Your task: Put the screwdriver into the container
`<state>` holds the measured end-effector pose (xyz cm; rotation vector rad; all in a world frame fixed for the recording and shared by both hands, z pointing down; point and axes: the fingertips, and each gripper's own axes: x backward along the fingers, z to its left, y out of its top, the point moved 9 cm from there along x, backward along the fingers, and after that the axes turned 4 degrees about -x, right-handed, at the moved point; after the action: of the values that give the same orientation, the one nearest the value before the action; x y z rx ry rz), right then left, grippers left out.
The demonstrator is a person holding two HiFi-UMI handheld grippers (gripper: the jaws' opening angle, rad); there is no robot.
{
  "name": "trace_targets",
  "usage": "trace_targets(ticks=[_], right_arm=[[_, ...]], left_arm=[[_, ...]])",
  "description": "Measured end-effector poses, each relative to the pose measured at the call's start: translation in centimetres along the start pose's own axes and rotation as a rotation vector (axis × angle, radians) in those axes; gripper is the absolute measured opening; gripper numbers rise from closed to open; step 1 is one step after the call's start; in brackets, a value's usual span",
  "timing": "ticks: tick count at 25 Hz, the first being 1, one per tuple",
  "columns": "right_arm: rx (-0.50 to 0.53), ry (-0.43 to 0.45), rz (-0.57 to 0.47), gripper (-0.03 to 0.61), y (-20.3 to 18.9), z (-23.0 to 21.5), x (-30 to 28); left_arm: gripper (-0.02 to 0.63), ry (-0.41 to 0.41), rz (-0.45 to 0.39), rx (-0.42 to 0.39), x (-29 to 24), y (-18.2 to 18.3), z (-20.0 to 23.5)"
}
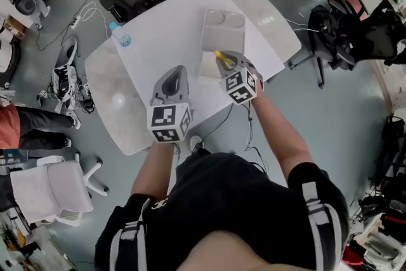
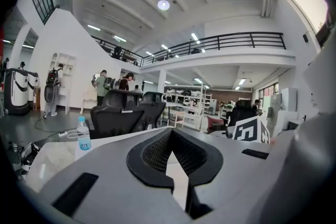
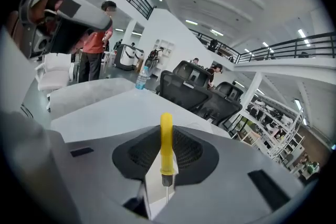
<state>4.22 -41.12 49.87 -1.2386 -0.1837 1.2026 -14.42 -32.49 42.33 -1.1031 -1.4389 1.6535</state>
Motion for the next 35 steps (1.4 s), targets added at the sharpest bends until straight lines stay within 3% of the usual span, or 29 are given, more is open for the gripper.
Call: trace_targets(ticks=[13, 21, 35], right_arm=[[-0.016, 0.146, 0.252, 0.067, -5.1, 1.0, -8.1], [-0.030, 0.215, 0.332, 0.066, -7.0, 1.2, -11.0], [-0.029, 0.328, 0.457, 0.067, -9.3, 1.8, -15.4]], left_arm=[[0.003, -0.053, 0.088, 0.015, -3.1, -3.0, 3.0], [0.003, -0.090, 0.131, 0.012, -4.1, -4.3, 3.4], [0.003, -0.068, 0.194, 0.022, -4.1, -6.5, 5.4]])
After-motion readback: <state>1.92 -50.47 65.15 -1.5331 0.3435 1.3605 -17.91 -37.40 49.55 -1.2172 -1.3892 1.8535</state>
